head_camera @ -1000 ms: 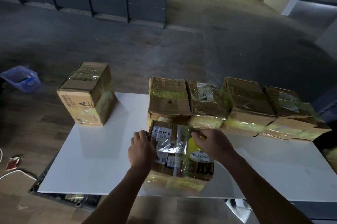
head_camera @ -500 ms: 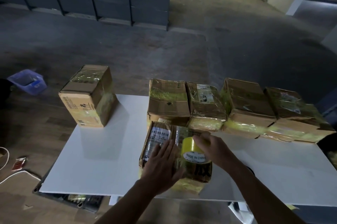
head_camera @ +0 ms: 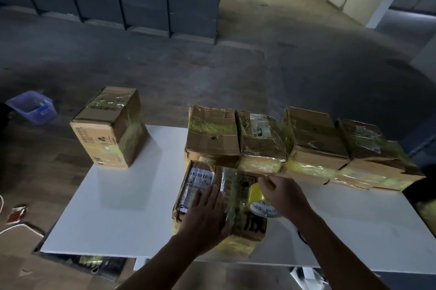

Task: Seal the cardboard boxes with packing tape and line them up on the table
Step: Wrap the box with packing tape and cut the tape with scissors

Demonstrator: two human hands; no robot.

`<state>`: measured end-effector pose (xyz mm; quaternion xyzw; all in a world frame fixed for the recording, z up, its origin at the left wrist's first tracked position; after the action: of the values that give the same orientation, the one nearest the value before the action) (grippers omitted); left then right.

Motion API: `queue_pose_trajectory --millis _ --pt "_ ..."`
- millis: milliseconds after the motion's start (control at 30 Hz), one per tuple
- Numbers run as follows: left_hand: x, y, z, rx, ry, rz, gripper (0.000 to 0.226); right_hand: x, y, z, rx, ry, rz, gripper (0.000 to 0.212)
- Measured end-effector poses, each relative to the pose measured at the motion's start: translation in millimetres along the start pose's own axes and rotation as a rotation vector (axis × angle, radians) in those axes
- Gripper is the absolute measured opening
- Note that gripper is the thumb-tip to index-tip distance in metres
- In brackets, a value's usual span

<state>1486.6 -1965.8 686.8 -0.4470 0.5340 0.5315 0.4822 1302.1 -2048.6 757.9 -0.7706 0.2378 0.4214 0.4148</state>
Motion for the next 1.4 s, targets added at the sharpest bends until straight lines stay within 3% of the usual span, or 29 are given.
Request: queue_pose_trajectory --millis 167,267,367,533,767,933,1033,1200,1367,1400 --pt "9 31 8 0.033 0.025 0.046 0.079 2 -2 2 -0.030 -0.006 0.012 0.052" --pt "13 26 7 0.041 0.019 0.027 0.084 3 9 7 0.030 -0.064 -0.162 0.037" --pt "15 23 6 0.068 -0.018 0.008 0.094 2 20 15 0.076 -0.126 -0.255 0.056" --pt "16 18 6 0.056 -0.072 -0.028 0.095 -12 20 10 -0.064 -0.006 -0.016 0.053" --pt "-6 53 -3 0.105 -0.036 -0.047 0.105 -5 10 10 0.013 -0.008 0.043 0.055" --pt "9 58 -11 0.140 -0.086 -0.037 0.107 -10 32 22 0.234 -0.105 -0.329 0.041" --pt "12 56 -11 0.151 -0.113 -0.054 0.108 -10 38 28 0.259 -0.116 -0.441 0.044" --pt "20 53 -14 0.145 -0.089 -0.034 0.106 -25 64 36 0.111 -0.073 -0.161 0.051" --pt "20 54 -13 0.123 -0.112 -0.033 0.106 0 89 66 0.309 -0.289 -0.052 0.032" --pt "17 56 -12 0.130 -0.139 -0.029 0.105 11 87 66 0.340 -0.370 -0.047 0.037"
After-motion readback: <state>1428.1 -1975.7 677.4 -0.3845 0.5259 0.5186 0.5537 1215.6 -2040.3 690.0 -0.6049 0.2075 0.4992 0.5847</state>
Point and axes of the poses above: each hand's wrist, its own z-axis away from the middle knuckle, its own x-axis out of the palm, y = z × x, the point moved 4 cm from there along -z, towards the middle knuckle, and after that the axes turned 13 degrees about -x, right-handed, at the moved point
